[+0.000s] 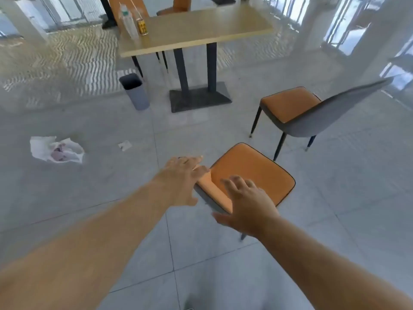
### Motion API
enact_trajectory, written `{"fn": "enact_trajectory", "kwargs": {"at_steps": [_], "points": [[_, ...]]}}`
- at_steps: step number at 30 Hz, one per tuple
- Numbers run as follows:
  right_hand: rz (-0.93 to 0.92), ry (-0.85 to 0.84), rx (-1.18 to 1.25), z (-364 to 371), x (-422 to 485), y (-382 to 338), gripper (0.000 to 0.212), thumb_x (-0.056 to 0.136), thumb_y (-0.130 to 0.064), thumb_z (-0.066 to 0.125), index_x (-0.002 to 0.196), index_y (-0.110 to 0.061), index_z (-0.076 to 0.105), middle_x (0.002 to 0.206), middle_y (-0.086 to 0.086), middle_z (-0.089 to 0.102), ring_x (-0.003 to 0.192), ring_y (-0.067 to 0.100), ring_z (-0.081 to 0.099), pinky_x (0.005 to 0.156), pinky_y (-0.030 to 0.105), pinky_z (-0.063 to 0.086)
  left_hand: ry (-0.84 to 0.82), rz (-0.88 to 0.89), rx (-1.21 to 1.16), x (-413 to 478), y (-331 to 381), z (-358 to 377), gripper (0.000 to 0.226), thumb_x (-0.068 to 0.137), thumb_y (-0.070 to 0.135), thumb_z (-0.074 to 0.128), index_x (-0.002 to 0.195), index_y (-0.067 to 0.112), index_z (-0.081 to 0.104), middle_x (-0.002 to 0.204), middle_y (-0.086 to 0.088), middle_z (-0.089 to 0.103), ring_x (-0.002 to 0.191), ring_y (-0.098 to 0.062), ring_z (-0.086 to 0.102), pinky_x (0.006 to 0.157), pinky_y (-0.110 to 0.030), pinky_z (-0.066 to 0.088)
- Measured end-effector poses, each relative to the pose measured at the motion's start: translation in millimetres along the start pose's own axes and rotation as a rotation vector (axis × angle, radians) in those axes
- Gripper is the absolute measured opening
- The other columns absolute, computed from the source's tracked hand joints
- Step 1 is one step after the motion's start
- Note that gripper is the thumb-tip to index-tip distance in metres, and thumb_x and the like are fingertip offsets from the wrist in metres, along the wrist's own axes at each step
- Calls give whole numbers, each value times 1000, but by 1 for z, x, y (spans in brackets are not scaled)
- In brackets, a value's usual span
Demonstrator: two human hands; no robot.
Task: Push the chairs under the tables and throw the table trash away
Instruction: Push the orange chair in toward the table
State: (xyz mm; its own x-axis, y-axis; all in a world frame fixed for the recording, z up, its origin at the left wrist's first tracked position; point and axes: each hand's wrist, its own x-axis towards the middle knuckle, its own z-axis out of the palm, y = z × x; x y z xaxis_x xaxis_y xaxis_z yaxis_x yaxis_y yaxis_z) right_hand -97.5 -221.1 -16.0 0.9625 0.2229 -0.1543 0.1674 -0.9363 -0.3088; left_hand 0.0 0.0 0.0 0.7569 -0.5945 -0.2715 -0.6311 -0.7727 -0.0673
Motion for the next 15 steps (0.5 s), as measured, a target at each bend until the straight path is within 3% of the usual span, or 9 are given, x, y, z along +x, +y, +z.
{"fn": "enact_trajectory", "kwargs": {"at_steps": [4, 8, 12, 15], "points": [[74, -98, -56, 42, 18, -6, 98, 83, -83, 54, 157, -35, 11, 161, 0, 31, 137, 33, 43, 100, 51, 51, -46, 52, 71, 28, -22, 29, 94, 80, 60, 76, 157, 38, 27, 171, -2, 19, 152, -29, 22, 121, -54, 24], [148, -164, -93, 64, 25, 2, 95, 84, -68, 66, 156, -39, 11, 155, 1, 36, 127, 33, 48, 87, 49, 58, -91, 62, -28, 45, -34, 51, 73, 87, 47, 75, 151, 40, 39, 161, 2, 37, 148, -26, 28, 116, -54, 32], [155, -189, -120, 66, 34, 6, 80, 89, -55, 66, 152, -41, 18, 140, 1, 45, 108, 27, 54, 75, 41, 59, -23, 49, -161, 51, -47, 66, 48, 96, 47, 65, 142, 40, 52, 148, 6, 48, 141, -22, 33, 108, -48, 37], [131, -232, -136, 62, 37, 9, 74, 92, -49, 64, 152, -43, 21, 138, 0, 47, 99, 27, 56, 74, 41, 58, -4, 41, -152, 50, -47, 70, 37, 98, 51, 61, 133, 39, 56, 134, 7, 54, 133, -21, 37, 101, -46, 38]]}}
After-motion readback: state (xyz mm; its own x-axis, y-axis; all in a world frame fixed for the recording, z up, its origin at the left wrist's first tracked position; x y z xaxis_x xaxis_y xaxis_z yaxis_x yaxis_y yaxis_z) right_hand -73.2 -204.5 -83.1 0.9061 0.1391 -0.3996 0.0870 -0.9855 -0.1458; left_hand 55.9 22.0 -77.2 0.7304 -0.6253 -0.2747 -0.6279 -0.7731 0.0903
